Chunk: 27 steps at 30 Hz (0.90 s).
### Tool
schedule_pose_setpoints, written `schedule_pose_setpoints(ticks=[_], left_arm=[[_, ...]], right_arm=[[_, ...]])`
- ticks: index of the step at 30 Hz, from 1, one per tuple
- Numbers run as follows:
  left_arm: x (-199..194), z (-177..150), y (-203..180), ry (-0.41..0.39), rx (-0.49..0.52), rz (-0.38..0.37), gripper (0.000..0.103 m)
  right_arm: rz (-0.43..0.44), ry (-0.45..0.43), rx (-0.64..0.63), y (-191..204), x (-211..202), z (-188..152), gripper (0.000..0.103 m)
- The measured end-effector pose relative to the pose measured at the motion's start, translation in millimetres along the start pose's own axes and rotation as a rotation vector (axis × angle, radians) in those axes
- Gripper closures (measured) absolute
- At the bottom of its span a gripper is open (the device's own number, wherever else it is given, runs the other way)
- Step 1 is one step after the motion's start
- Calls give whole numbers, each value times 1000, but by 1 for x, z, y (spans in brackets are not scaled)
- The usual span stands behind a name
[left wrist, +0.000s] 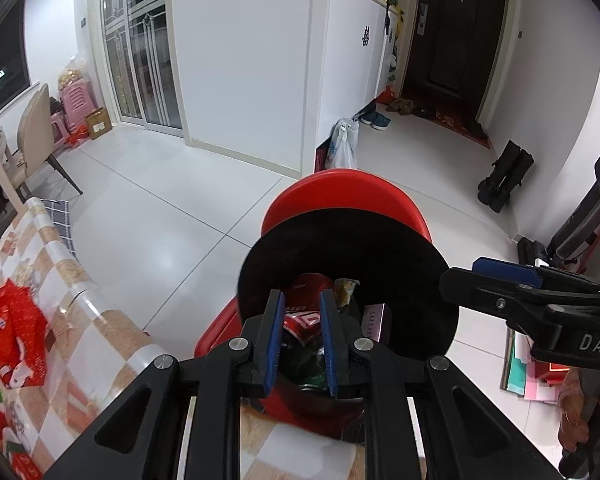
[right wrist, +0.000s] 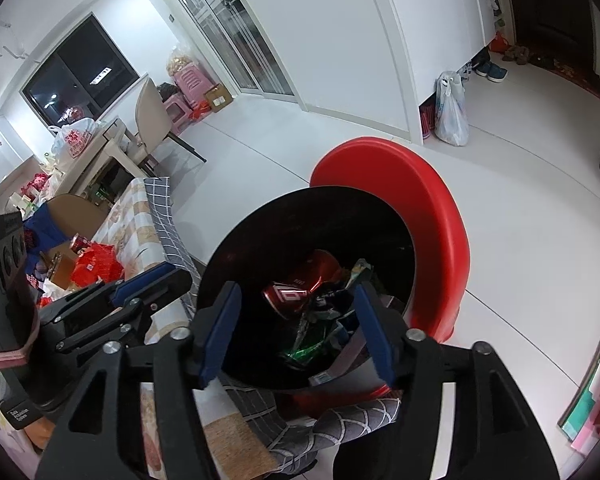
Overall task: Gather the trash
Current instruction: 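Move both tools back toward the table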
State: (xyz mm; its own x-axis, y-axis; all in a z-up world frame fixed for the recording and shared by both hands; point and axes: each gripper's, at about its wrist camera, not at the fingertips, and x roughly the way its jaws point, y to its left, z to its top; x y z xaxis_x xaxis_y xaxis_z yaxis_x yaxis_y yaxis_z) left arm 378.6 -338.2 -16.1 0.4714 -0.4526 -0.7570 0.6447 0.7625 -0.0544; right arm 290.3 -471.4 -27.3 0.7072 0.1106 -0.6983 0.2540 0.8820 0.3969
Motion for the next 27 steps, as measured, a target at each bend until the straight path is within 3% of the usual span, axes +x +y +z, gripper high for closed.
schedule_pose_setpoints(ticks=[11,15,19,23,27], left_arm=[[-71,-42,32,-49,-89,26,0],[-106,-66,52,-131,-169,69,0],[-125,-92,79,-118,-230,126,0],[-141,-116,111,-117,-304,182,0],[-149,-141,150,-88,-387,249,0]], right_arm=[[25,-21,-36,41,-28,-17,20],[25,-18,-59,59,-33,-25,18],[22,-9,-87,80,-35,-34,16],[26,-23,-125,102,-37,-39,0],[38,-40,-174,128,-38,-44,0]])
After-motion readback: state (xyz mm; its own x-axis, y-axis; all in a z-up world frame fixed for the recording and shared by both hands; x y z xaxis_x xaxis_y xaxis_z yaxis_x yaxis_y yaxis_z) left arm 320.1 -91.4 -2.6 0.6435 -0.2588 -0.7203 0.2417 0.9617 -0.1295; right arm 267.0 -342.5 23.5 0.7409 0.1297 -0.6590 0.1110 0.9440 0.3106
